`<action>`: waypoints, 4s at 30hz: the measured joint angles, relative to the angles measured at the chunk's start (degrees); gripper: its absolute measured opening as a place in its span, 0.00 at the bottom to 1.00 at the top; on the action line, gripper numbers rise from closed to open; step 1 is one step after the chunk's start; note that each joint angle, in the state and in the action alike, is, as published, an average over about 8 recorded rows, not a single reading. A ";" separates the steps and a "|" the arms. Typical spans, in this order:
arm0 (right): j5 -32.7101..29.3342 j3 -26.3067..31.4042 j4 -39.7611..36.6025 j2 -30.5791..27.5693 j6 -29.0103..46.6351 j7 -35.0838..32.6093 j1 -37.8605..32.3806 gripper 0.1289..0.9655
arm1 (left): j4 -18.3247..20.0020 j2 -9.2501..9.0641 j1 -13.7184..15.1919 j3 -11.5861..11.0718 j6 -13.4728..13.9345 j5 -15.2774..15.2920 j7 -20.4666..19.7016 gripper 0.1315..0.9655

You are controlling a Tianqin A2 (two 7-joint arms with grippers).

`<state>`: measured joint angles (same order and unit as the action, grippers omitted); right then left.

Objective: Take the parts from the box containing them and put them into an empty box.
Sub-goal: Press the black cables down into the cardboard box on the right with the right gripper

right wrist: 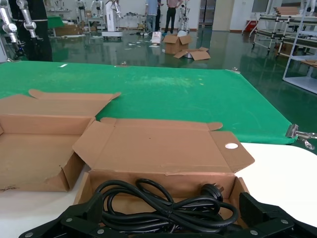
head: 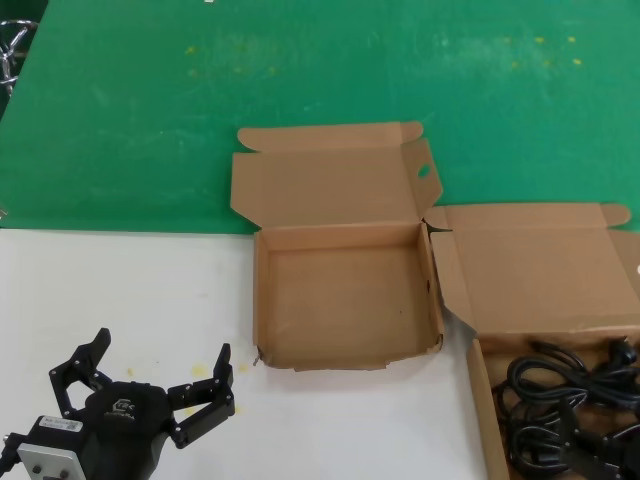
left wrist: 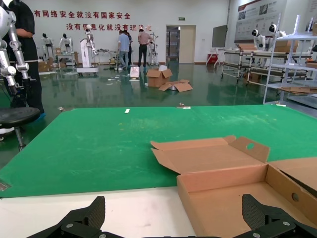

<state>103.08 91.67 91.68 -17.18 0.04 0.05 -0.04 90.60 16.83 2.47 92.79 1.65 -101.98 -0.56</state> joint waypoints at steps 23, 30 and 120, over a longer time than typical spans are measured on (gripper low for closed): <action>0.00 0.00 0.00 0.00 0.00 0.00 0.00 1.00 | 0.00 0.00 0.00 0.00 0.00 0.00 0.00 0.98; 0.00 0.00 0.00 0.00 0.00 0.00 0.00 1.00 | 0.00 0.00 0.00 0.00 0.00 0.00 0.00 0.91; -21.92 31.77 -10.22 -37.91 44.57 -4.11 -44.57 0.99 | 0.00 0.00 0.00 0.00 0.00 0.01 -0.03 0.00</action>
<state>81.16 123.43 81.46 -55.08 44.61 -4.06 -44.61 90.60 16.83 2.47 92.79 1.64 -101.97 -0.58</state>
